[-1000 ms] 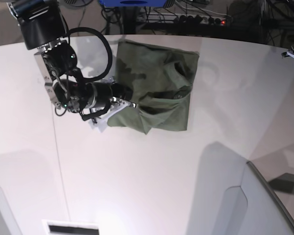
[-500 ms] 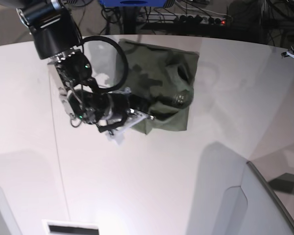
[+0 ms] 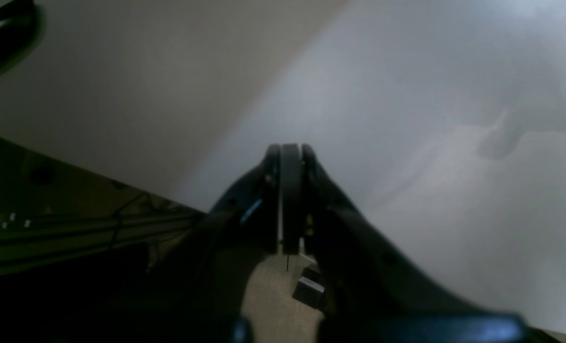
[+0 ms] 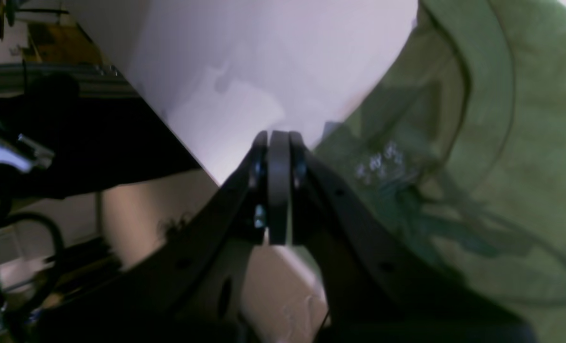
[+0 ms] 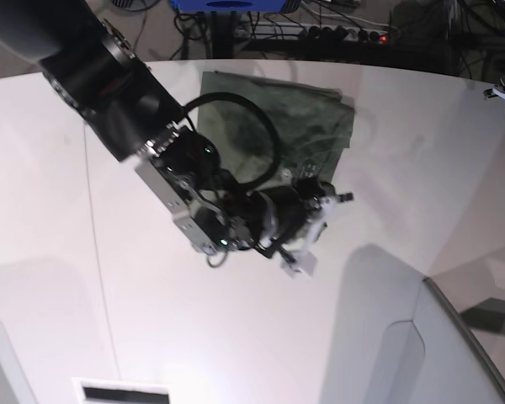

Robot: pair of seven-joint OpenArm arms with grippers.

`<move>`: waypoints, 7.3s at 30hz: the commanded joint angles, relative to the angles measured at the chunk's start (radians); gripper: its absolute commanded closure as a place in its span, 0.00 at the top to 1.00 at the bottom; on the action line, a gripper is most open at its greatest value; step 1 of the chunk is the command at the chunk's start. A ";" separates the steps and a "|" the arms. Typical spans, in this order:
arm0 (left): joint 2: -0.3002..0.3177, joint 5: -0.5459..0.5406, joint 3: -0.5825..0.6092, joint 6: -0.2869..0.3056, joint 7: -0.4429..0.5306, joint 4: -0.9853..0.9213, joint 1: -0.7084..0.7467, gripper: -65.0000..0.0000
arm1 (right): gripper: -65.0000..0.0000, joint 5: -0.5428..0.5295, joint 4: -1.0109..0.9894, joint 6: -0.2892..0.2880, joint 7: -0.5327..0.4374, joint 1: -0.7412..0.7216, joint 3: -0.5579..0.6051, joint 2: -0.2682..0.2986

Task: Layout the t-shirt on the table in an organized manner, then fold the t-shirt properly
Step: 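Press and flatten the folded bundle with the right gripper, then release, then pinch the folded shirt's collar-side edge with the left gripper and straighten it, then tuck the shirt's hem edge under with the left gripper, squaring the fold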

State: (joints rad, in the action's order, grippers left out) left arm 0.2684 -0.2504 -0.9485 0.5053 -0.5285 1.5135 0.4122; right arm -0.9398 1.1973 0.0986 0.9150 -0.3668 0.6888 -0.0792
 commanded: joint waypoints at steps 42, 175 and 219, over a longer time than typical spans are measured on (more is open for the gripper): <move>-0.194 -0.395 0.457 0.193 0.097 0.014 0.267 0.68 | 0.00 0.114 0.619 0.048 -0.136 0.658 -0.510 0.556; -0.090 -0.390 0.662 0.169 -0.100 -0.371 -0.289 0.74 | 0.00 0.276 0.514 0.048 -0.173 0.638 -0.412 0.503; -0.088 0.310 1.641 0.168 -0.051 -0.531 -0.818 0.00 | 0.00 0.273 0.456 0.048 -0.167 0.593 -0.613 0.353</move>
State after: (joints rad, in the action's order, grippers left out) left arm 0.1837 0.0483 0.6865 0.6647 -0.5518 0.9874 -0.4072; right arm -0.6647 1.6402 0.1493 0.7589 0.2348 0.0776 0.2596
